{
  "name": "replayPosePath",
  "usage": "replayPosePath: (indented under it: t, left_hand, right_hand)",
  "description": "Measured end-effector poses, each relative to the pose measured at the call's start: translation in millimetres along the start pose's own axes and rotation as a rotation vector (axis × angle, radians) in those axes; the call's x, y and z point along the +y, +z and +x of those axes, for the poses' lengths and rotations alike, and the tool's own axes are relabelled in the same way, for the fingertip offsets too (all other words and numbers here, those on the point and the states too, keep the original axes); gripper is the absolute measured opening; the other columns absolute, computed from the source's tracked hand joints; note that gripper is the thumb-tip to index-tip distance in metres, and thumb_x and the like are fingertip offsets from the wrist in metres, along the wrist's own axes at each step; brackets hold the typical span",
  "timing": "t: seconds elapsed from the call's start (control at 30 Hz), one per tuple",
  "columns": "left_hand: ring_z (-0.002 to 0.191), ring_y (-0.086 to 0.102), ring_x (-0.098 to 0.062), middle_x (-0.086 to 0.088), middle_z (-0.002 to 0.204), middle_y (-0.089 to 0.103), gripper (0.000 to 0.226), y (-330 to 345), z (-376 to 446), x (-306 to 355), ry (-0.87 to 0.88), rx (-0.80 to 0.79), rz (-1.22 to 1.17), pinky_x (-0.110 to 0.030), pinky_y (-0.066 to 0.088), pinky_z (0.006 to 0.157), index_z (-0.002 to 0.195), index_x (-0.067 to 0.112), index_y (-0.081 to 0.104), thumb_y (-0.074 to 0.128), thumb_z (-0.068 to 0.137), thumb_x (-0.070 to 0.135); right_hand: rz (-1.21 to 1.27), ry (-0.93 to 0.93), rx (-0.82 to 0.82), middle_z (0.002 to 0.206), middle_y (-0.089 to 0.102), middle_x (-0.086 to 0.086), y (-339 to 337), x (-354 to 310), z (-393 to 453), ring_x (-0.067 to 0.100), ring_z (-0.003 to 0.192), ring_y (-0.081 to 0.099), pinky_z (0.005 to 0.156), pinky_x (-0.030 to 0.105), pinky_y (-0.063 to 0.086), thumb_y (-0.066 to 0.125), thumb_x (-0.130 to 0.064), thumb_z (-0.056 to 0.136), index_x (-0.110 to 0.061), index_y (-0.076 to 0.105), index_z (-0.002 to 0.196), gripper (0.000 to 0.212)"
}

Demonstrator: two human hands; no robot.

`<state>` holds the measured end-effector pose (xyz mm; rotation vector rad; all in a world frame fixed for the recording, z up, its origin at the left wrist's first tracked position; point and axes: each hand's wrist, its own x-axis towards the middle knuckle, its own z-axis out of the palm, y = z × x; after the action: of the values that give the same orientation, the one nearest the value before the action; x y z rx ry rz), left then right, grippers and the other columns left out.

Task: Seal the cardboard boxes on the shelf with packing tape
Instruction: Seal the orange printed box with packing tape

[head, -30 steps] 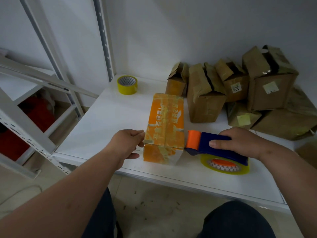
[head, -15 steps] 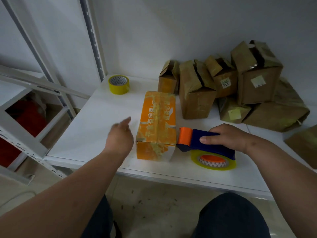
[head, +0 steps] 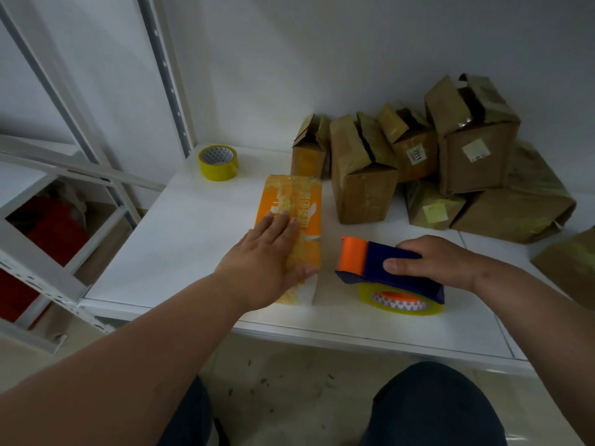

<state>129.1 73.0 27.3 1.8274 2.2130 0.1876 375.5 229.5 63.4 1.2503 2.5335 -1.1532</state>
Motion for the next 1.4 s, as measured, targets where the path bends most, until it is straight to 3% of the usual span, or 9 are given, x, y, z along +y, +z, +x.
replayPosePath:
  t: [0.2,0.33,0.53,0.73,0.97,1.1,1.2,1.3,1.4]
  left_hand:
    - [0.148,-0.018,-0.013,0.01,0.162,-0.015,0.092,0.6,0.9,2.1,-0.006,-0.009,-0.001,-0.037,0.0,0.123,0.155,0.028,-0.01,0.025,0.085,0.078]
    - [0.148,-0.018,-0.013,0.011,0.162,-0.014,0.093,1.7,0.7,0.8,-0.002,-0.005,-0.005,-0.036,0.0,0.123,0.155,0.029,-0.009,0.025,0.085,0.079]
    - [0.148,-0.02,-0.013,0.011,0.162,-0.016,0.095,4.2,2.7,0.4,-0.005,-0.014,0.004,-0.039,0.001,0.123,0.154,0.029,-0.01,0.025,0.083,0.081]
    - [0.147,-0.022,-0.014,0.011,0.161,-0.019,0.095,2.4,2.3,2.7,-0.018,-0.046,0.006,-0.04,0.001,0.123,0.154,0.029,-0.013,0.024,0.083,0.08]
    - [0.146,-0.024,-0.013,0.012,0.16,-0.022,0.098,3.7,0.9,2.4,-0.014,-0.045,0.03,-0.039,-0.003,0.122,0.153,0.029,-0.016,0.014,0.078,0.084]
    - [0.144,-0.027,-0.011,0.018,0.156,-0.025,0.106,2.1,0.1,1.5,-0.027,-0.049,-0.01,-0.037,-0.004,0.122,0.152,0.03,-0.018,0.017,0.072,0.089]
    - [0.147,-0.019,-0.011,0.017,0.159,-0.015,0.114,-4.4,1.4,2.2,-0.036,-0.028,-0.144,-0.032,-0.002,0.12,0.156,0.03,-0.001,0.017,0.063,0.094]
    - [0.15,0.002,-0.017,0.006,0.164,0.001,0.085,-7.3,4.2,5.0,-0.198,0.222,-0.405,-0.035,0.011,0.121,0.154,0.028,0.024,0.06,0.084,0.06]
    - [0.143,0.03,-0.027,-0.001,0.161,0.019,0.108,-6.3,-2.9,7.5,-0.543,0.235,-0.967,-0.045,0.038,0.107,0.156,0.026,0.011,0.082,0.075,0.038]
  right_hand:
    - [-0.004,0.007,0.0,0.079,0.07,-0.002,-8.4,14.5,-4.9,0.011,0.071,0.067,0.059,0.018,0.044,0.061,-0.075,0.068,-0.021,0.067,0.086,0.058]
    - [-0.054,0.018,-0.016,0.079,0.072,-0.004,-12.4,11.3,-4.6,0.006,0.069,0.067,0.06,0.018,0.045,0.053,-0.094,0.039,-0.023,0.069,0.086,0.087]
    - [-0.318,0.035,-0.081,0.088,0.067,0.0,-6.2,-23.5,15.8,0.014,0.082,0.065,0.072,0.029,0.051,0.061,-0.062,0.081,-0.018,0.068,0.09,0.045]
    - [-0.393,0.191,-0.158,0.087,0.065,0.0,-11.9,-53.1,42.6,0.018,0.081,0.064,0.075,0.033,0.051,0.067,-0.063,0.076,-0.02,0.066,0.087,0.045]
    - [0.071,0.414,-0.238,0.095,0.072,0.008,-2.2,-37.9,43.8,0.024,0.088,0.067,0.09,0.034,0.05,0.075,-0.042,0.077,-0.013,0.072,0.092,0.034]
    - [-0.043,0.375,-0.225,0.103,0.068,0.0,14.4,-29.0,48.9,0.018,0.094,0.064,0.09,0.032,0.049,0.075,-0.057,0.069,-0.021,0.07,0.096,0.045]
    - [-0.043,0.359,-0.113,0.097,0.064,0.001,7.0,-28.3,41.4,0.017,0.087,0.062,0.074,0.028,0.047,0.073,-0.063,0.069,-0.017,0.066,0.094,0.052]
    - [0.029,0.33,0.092,0.079,0.06,0.004,2.4,-28.2,26.1,0.017,0.07,0.06,0.059,0.025,0.04,0.069,-0.06,0.076,-0.016,0.058,0.076,0.046]
    - [0.057,0.292,0.237,0.079,0.064,0.007,10.3,-29.1,12.9,0.022,0.07,0.063,0.06,0.028,0.042,0.063,-0.065,0.077,-0.013,0.059,0.077,0.052]
